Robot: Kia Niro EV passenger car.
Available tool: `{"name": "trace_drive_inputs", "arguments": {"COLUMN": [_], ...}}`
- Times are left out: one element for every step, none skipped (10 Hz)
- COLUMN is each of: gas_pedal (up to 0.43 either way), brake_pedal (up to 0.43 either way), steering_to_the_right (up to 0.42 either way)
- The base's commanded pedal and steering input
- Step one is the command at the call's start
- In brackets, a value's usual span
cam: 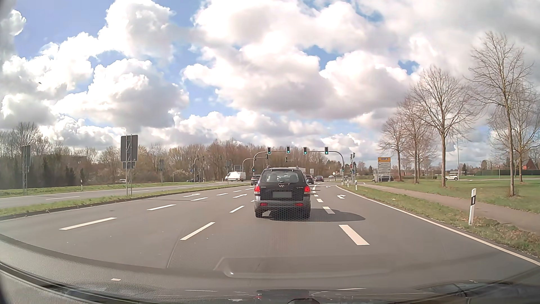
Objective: Follow the waypoints while adhering to traffic rules and regulations
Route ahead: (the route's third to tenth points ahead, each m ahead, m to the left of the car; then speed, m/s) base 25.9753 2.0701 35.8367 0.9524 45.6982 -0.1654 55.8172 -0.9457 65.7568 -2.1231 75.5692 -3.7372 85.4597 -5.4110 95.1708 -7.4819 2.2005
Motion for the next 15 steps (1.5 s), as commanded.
{"name": "trace_drive_inputs", "arguments": {"gas_pedal": [0.000, 0.000, 0.000, 0.000, 0.000, 0.098, 0.197, 0.220, 0.228, 0.248, 0.260, 0.268, 0.268, 0.268, 0.280], "brake_pedal": [0.012, 0.000, 0.000, 0.000, 0.000, 0.000, 0.000, 0.000, 0.000, 0.000, 0.000, 0.000, 0.000, 0.000, 0.000], "steering_to_the_right": [0.001, 0.003, 0.004, 0.006, 0.006, 0.006, 0.006, 0.006, 0.006, 0.006, 0.006, 0.006, 0.006, 0.006, 0.006]}}
